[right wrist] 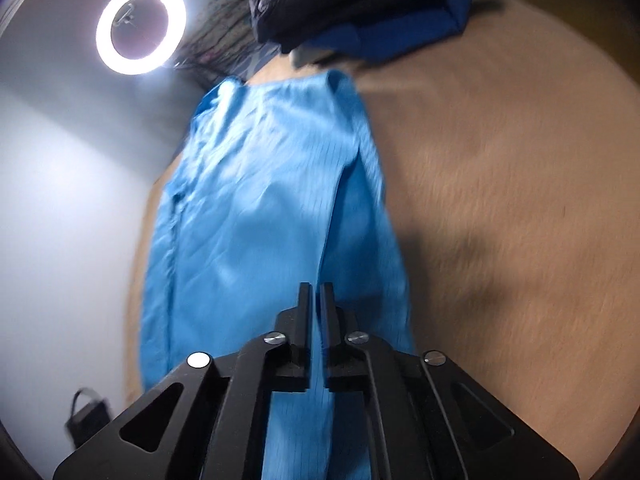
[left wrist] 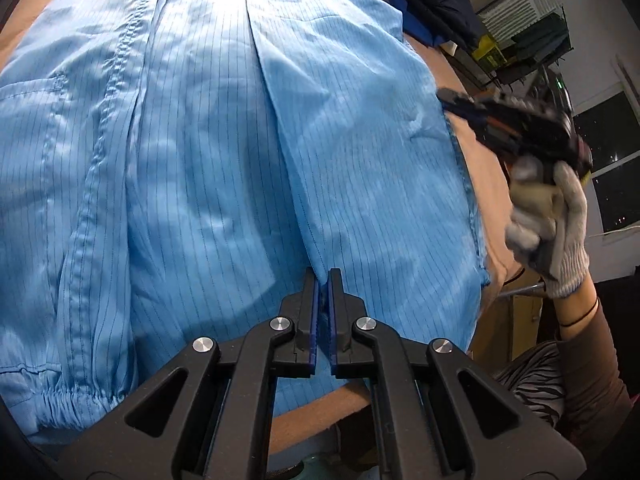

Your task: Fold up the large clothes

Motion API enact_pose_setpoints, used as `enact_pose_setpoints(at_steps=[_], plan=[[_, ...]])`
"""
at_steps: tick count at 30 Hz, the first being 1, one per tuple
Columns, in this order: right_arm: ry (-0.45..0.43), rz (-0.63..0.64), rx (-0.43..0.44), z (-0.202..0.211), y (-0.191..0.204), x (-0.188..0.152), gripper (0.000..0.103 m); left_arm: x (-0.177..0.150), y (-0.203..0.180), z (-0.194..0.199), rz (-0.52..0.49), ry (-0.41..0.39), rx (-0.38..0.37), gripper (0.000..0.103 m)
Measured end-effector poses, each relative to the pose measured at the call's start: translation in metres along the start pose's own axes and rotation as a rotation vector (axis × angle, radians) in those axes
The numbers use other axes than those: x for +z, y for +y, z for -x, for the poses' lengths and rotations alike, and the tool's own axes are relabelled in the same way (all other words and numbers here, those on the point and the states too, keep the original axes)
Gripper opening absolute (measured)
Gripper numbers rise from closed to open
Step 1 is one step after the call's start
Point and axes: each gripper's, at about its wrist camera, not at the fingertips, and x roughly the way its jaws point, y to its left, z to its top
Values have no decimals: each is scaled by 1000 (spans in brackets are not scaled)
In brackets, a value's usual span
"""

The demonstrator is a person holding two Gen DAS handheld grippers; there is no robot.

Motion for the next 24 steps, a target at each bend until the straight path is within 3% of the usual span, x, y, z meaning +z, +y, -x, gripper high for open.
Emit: enact_pose_setpoints(at_steps=[2, 9, 11, 12, 13, 20, 24], plan=[[44, -1, 35, 6, -5, -20, 24, -2, 2, 5, -1, -2, -5, 1], [200, 23, 142, 11, -14, -94, 25, -3, 6, 23, -4, -30, -8, 4], [203, 52, 137, 10, -9, -105, 20, 1, 5, 23, 2, -39, 3, 11], [199, 70, 132, 9, -4, -107, 5, 2, 5, 22, 2, -39, 10, 11], [193, 91, 115, 10, 1, -108, 2, 3, 4, 20, -2, -38, 23, 11], [38, 147, 30, 64, 12, -95, 0, -2, -7, 5, -30, -8, 57, 11], [73, 121, 4, 58, -2, -91, 0, -4, -15, 5, -53, -12, 53, 11]])
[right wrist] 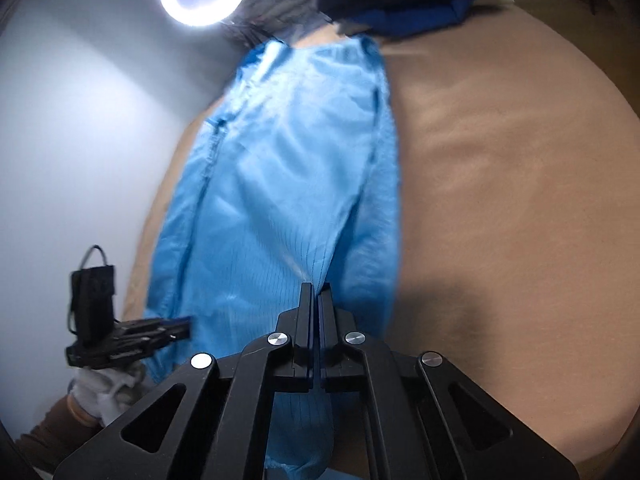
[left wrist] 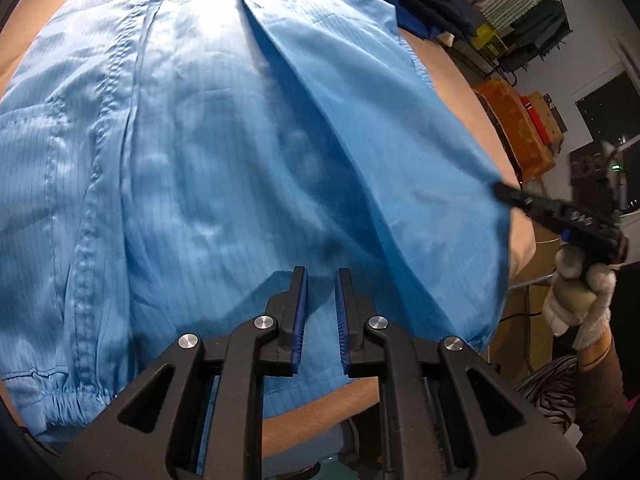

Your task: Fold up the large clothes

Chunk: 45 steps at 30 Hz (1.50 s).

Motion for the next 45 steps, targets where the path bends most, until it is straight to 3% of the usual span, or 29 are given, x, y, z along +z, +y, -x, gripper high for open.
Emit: enact_pose_setpoints(at_steps=[5, 8, 10, 12, 15, 18, 22, 28, 37, 38, 39, 41, 43, 45], plan=[[91, -65, 75, -24, -12, -10, 3, 11, 1, 14, 66, -48, -76, 11], [70, -62, 115, -22, -11, -7, 3, 17, 3, 20, 91, -71, -104, 11], [35, -73, 158, -14, -15, 4, 12, 19, -1, 22, 82, -81, -104, 11], [-7, -97, 182, -10, -20, 16, 43, 22, -10, 20, 58, -81, -104, 11], [-42, -138, 210, -11, -29, 40, 46, 22, -24, 14, 15, -68, -104, 11], [-53, -148, 201, -22, -32, 61, 46, 20, -40, 8, -43, -52, -97, 11], [-63, -123, 128, -39, -29, 96, 46, 11, -55, -3, -103, -13, -103, 11], [-120, -39, -62, -54, -30, 169, 46, -4, -63, -35, -144, 97, -106, 11], [-143, 9, -124, -100, -36, 239, 45, -1, -54, -48, -135, 146, -135, 11], [-140, 25, -143, -106, -32, 245, 38, 1, -52, -49, -127, 150, -143, 11], [-135, 42, -159, -109, -31, 247, 22, 3, -50, -50, -122, 154, -148, 11], [-109, 76, -193, -114, -27, 253, 2, 3, -47, -50, -109, 160, -161, 11], [-129, 141, -275, -114, -18, 260, 1, 4, -44, -51, -99, 162, -172, 11], [-171, 216, -413, -112, -9, 267, 1, 5, -42, -51, -101, 163, -176, 11]])
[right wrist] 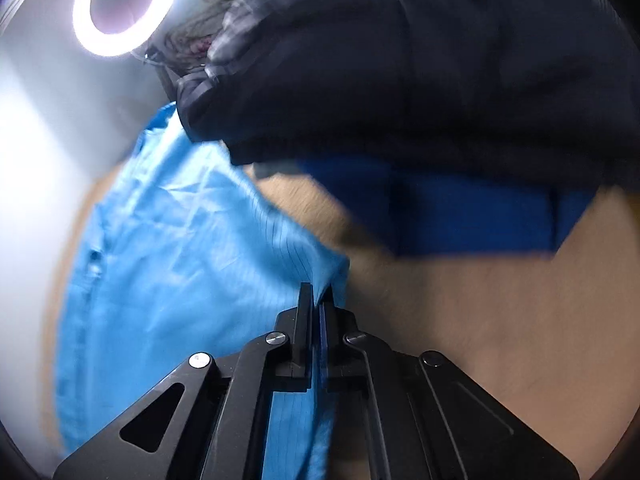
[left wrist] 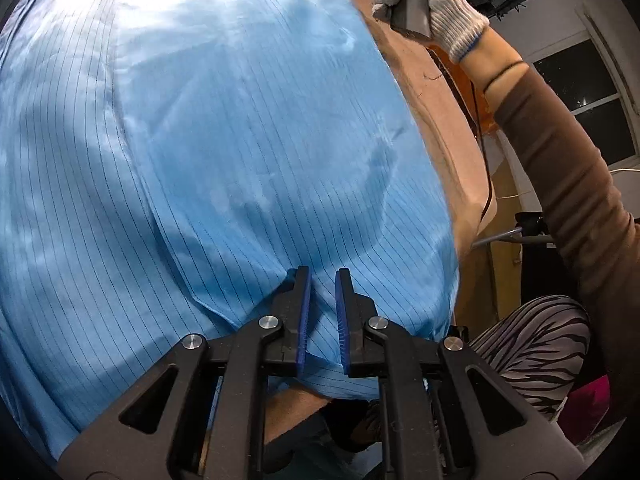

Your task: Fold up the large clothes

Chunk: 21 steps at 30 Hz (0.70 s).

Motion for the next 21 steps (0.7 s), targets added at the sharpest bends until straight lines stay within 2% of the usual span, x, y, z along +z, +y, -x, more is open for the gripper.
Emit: enact_pose_setpoints(at_steps=[1, 4, 6, 8, 11, 14, 16, 17, 18, 20, 21], plan=[[-7, 20, -49, -1, 0, 4, 1, 0, 0, 0, -4, 1, 0, 11], [46, 29, -40, -9, 2, 2, 1, 2, 1, -1, 0, 6, -4, 11], [72, 37, -52, -9, 2, -3, 9, 2, 3, -1, -3, 4, -2, 11], [66, 30, -59, 2, 0, -9, 12, 2, 0, 0, -14, -1, 5, 11], [31, 2, -36, 38, -8, -27, 12, 2, -5, 5, -14, -12, 1, 11], [-25, 6, -10, 81, -14, -56, 12, 3, -7, 24, -34, -61, 5, 11], [-35, 8, 23, 114, -16, -89, 12, 4, -7, 36, -43, -100, 14, 11], [-18, 0, 47, 127, -17, -106, 16, 4, -6, 39, -41, -110, 11, 11], [8, -9, 70, 138, -18, -123, 24, 4, -6, 42, -38, -118, 7, 11], [54, -41, 126, 157, -17, -157, 35, 3, -6, 42, -43, -125, 10, 11], [78, -64, 155, 167, -18, -170, 36, 2, -7, 41, -44, -123, 11, 11]])
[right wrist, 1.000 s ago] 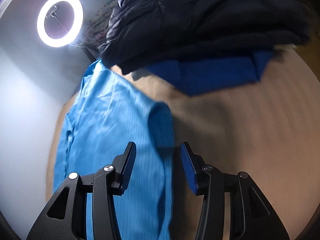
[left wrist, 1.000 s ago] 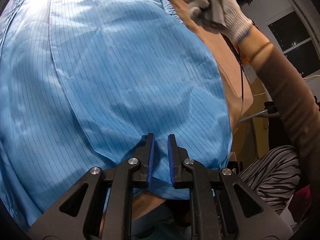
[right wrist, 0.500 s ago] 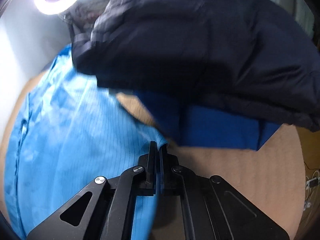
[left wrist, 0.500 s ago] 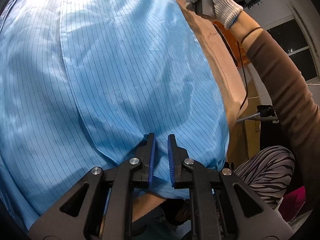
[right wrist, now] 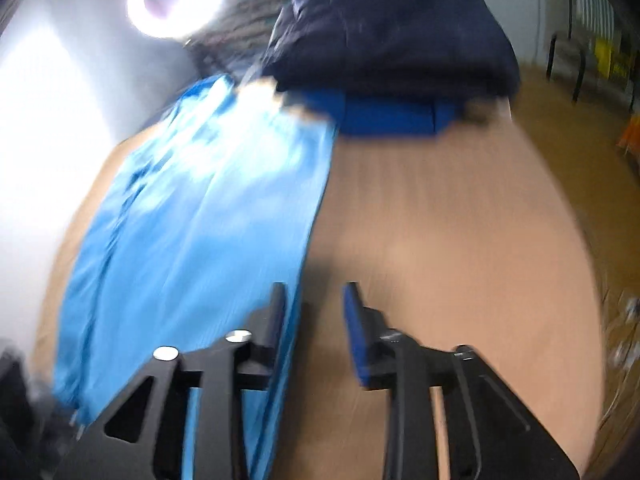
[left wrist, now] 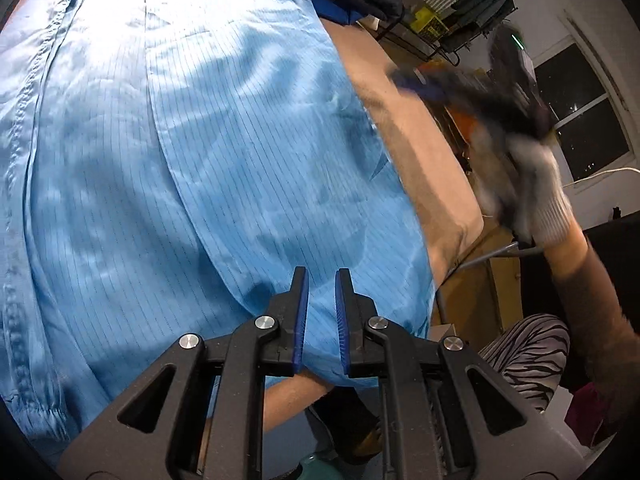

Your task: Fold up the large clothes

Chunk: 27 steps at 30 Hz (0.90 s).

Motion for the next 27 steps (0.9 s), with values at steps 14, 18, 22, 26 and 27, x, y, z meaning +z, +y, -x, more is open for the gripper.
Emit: enact_pose_setpoints(at_steps=[14, 18, 22, 26, 27], plan=[[142, -309, 341, -10, 1, -131, 41, -8, -11, -43, -35, 69, 40, 11], [128, -228, 306, -4, 19, -129, 11, -2, -14, -54, -35, 75, 23, 11], [114, -162, 250, 4, 26, -133, 4, -2, -16, -44, -36, 71, 6, 11], [58, -140, 222, 24, 31, -129, 3, -6, -22, -27, -92, 51, 8, 11], [50, -134, 217, 25, 29, -127, 2, -8, -22, -27, -106, 53, 20, 11]])
